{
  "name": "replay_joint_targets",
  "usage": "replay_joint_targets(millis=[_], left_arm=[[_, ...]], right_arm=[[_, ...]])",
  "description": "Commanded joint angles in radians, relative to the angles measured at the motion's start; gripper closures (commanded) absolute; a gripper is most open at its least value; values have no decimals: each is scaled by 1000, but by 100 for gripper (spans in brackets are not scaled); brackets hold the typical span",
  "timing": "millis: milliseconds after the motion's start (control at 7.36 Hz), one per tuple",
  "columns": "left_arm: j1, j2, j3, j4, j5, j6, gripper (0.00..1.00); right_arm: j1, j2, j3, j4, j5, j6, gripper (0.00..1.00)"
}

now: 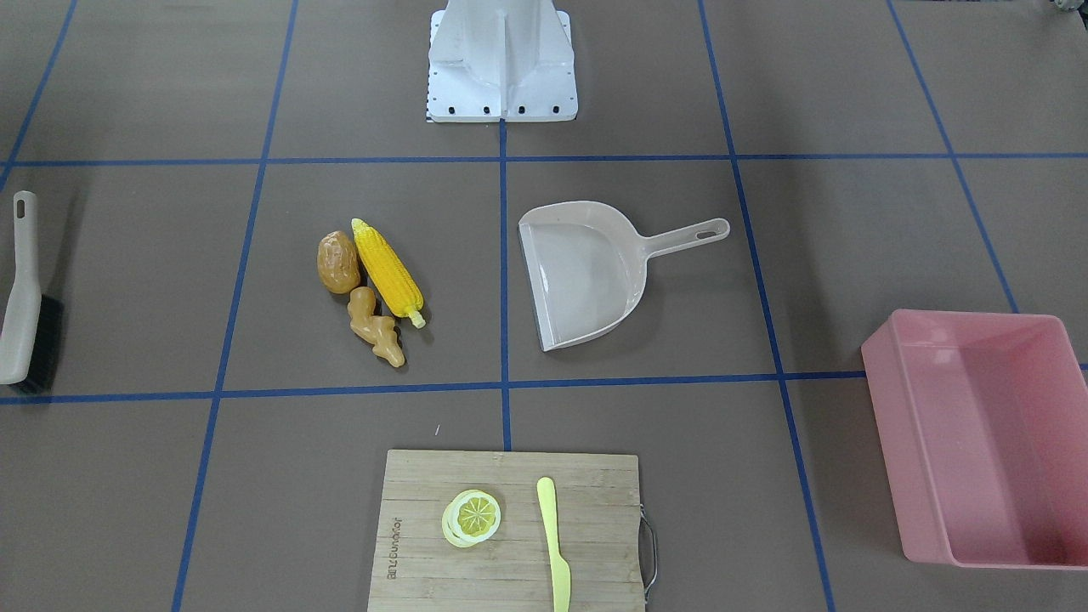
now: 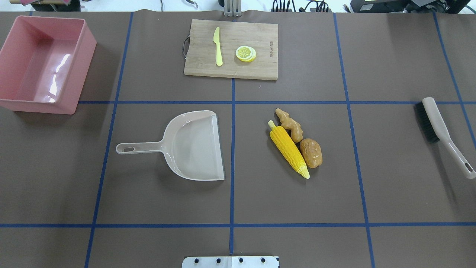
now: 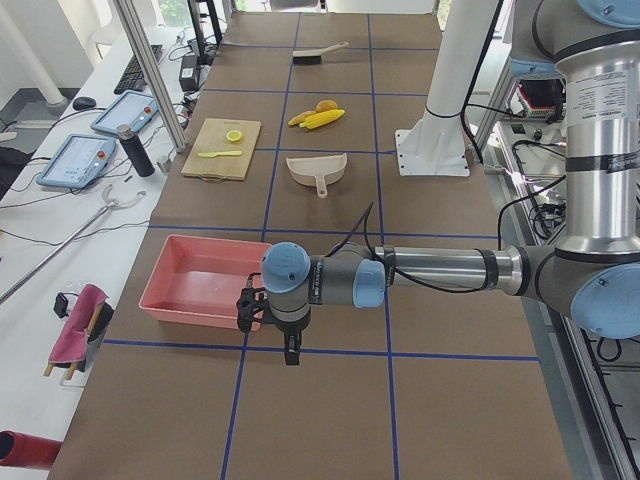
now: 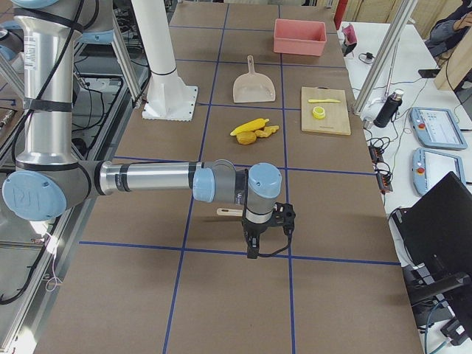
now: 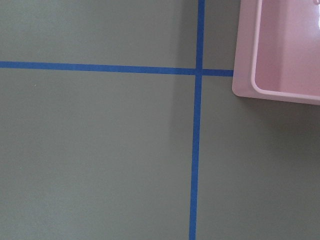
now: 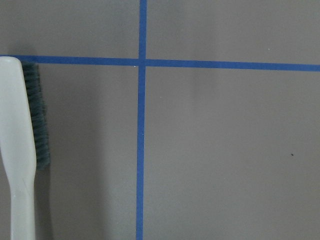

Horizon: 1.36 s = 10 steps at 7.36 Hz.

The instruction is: Sweep and dump trash into bin

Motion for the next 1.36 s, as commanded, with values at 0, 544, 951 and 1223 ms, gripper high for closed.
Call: replay_joint_targets(millis=[0, 544, 951, 1223], left_arm=[[0, 0, 1, 0, 0, -4, 2], [0, 0, 3, -1, 0, -1, 2], [0, -2, 1, -2, -1, 0, 2], [0, -2, 10, -2, 0, 2, 2]], right_arm=[[0, 0, -4, 1, 0, 0, 0], [0, 0, -2, 1, 4, 5, 0], [-2, 11, 13, 1, 14, 3, 0], [-2, 14, 13, 1, 20, 5, 0]])
